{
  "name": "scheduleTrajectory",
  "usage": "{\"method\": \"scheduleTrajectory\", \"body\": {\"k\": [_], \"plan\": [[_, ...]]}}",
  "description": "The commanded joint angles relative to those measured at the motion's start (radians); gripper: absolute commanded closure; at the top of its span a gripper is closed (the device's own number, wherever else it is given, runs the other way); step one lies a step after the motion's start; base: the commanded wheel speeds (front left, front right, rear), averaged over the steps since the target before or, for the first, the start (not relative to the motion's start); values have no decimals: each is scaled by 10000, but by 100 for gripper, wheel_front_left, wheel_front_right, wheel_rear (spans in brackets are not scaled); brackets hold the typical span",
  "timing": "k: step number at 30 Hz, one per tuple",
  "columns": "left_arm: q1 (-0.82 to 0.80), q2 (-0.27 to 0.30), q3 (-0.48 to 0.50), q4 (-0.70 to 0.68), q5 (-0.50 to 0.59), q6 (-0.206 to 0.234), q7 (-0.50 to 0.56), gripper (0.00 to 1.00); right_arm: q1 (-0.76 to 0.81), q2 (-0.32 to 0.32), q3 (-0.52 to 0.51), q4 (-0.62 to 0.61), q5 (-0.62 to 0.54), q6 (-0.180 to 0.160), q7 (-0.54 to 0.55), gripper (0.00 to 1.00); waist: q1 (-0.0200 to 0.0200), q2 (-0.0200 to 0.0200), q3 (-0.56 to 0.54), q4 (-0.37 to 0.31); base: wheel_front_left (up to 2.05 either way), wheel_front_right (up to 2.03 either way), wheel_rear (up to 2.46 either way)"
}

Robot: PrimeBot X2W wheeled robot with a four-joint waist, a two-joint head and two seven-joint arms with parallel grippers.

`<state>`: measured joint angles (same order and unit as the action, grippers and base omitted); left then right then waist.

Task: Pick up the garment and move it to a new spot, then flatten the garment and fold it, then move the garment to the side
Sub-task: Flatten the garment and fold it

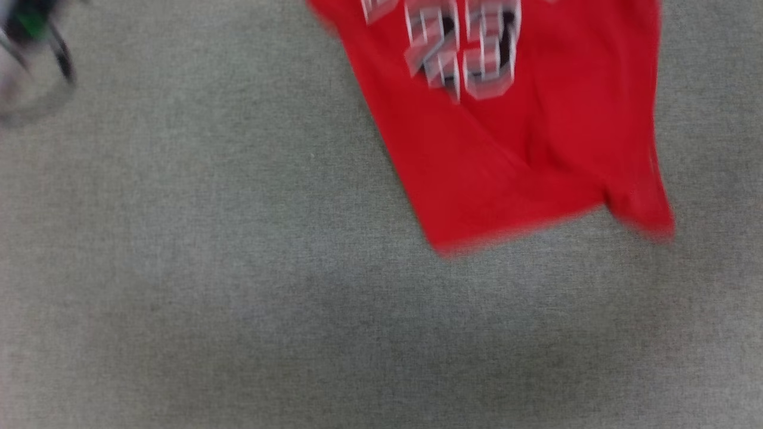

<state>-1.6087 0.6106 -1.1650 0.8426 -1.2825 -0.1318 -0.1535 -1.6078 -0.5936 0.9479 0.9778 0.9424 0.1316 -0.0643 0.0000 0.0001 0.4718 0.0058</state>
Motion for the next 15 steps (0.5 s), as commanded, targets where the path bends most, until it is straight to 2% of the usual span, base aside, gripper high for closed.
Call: {"method": "scheduleTrajectory", "body": {"k": [1, 7, 11, 15], "plan": [[-386, 10, 273, 315, -141, 24, -240, 100, -374, 147, -306, 394, -48, -17, -291, 100, 0, -1, 0, -48, 0, 0, 0], [-2119, -478, 1376, 1634, -475, 25, -1012, 100, -2263, 1214, -1200, 2434, -588, -20, -1608, 100, 0, -1, -197, -71, 0, 0, 0], [-1722, -663, 1225, 1418, -720, 24, -746, 100, -2137, 1622, -1143, 2800, -731, -18, -1610, 100, 0, -1, -509, -38, 0, 0, 0], [-604, -340, 891, 726, -1088, 24, -442, 100, -1163, 1666, -869, 2638, -639, -17, -1404, 100, 0, -1, -785, 4, 0, 0, 0]]}}
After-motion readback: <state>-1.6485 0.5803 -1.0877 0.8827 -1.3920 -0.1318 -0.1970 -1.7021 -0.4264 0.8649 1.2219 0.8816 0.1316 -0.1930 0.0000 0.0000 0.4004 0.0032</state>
